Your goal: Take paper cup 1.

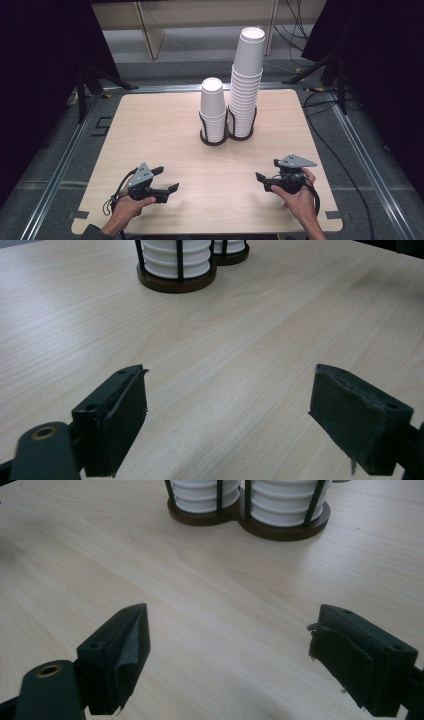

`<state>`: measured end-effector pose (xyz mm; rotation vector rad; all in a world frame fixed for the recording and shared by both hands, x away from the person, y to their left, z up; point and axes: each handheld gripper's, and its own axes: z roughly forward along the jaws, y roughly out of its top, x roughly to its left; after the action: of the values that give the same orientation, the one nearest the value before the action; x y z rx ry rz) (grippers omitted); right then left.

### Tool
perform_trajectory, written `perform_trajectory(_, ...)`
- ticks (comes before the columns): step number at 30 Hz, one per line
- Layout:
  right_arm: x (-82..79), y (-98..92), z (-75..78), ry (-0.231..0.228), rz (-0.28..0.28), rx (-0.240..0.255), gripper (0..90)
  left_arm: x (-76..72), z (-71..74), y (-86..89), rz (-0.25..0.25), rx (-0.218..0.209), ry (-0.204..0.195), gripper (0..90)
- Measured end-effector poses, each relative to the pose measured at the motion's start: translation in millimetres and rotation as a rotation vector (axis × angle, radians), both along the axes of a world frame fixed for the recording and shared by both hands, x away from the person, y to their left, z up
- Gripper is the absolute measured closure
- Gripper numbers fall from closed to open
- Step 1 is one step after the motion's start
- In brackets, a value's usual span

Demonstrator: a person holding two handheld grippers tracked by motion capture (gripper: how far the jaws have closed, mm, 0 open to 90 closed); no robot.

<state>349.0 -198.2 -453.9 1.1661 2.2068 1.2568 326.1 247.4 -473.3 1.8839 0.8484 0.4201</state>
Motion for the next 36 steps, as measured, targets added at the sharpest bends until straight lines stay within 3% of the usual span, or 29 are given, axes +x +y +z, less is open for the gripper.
perform_trajectory(3, 0.4, 0.8, -0.1, -0.002, -0.004, 0.008, 15.6, 0.6, 0.0, 0.8, -0.005, 0.007, -0.002, 14.8)
perform_trajectory(4, -0.9, 3.7, -0.1, 0.022, -0.009, 0.039, 15.6, 0.6, 0.1, 1.1, -0.004, 0.011, -0.001, 14.8)
perform_trajectory(5, -0.9, 3.7, -0.1, 0.022, -0.009, 0.039, 15.6, 0.7, 0.0, 1.1, -0.002, 0.008, 0.000, 14.8)
perform_trajectory(6, 1.5, 2.9, 0.0, -0.014, 0.009, 0.020, 15.6, 0.6, 0.0, 1.2, -0.001, 0.007, 0.000, 14.8)
perform_trajectory(10, 2.3, 4.9, 2.6, -0.002, 0.005, 0.035, 15.7, 0.5, 0.2, 1.6, 0.005, 0.008, 0.001, 14.8)
perform_trajectory(14, 5.8, 8.4, 8.4, -0.042, 0.014, 0.028, 15.7, 0.6, 0.3, 1.7, 0.009, 0.006, 0.001, 14.8)
perform_trajectory(15, 4.7, 9.7, 11.2, -0.018, 0.010, 0.036, 15.6, 0.7, 0.2, 1.7, 0.011, 0.006, 0.001, 14.8)
perform_trajectory(17, 9.2, 12.2, 13.9, -0.047, 0.023, 0.041, 15.6, 1.1, 0.0, 1.8, 0.016, 0.002, 0.003, 14.7)
perform_trajectory(19, 10.0, 14.4, 15.4, -0.045, 0.024, 0.051, 15.6, 2.1, -0.2, 2.8, 0.013, 0.004, 0.002, 14.8)
perform_trajectory(25, 22.0, 31.1, 33.4, -0.079, 0.052, 0.063, 15.8, 1.6, -0.6, 2.6, 0.020, -0.006, 0.006, 14.8)
perform_trajectory(26, 23.0, 34.7, 38.7, -0.065, 0.057, 0.062, 15.8, 1.9, -0.6, 3.1, 0.021, 0.003, 0.008, 14.8)
perform_trajectory(29, 28.7, 41.4, 47.2, -0.098, 0.068, 0.068, 15.7, 1.7, -1.0, 3.3, 0.021, 0.002, 0.011, 14.8)
perform_trajectory(30, 29.5, 43.6, 50.1, -0.074, 0.077, 0.080, 15.7, 1.5, -0.9, 3.2, 0.022, 0.000, 0.010, 14.8)
perform_trajectory(36, 39.0, 52.2, 64.3, -0.103, 0.089, 0.097, 15.9, 1.9, -1.0, 3.0, 0.025, 0.007, 0.013, 14.8)
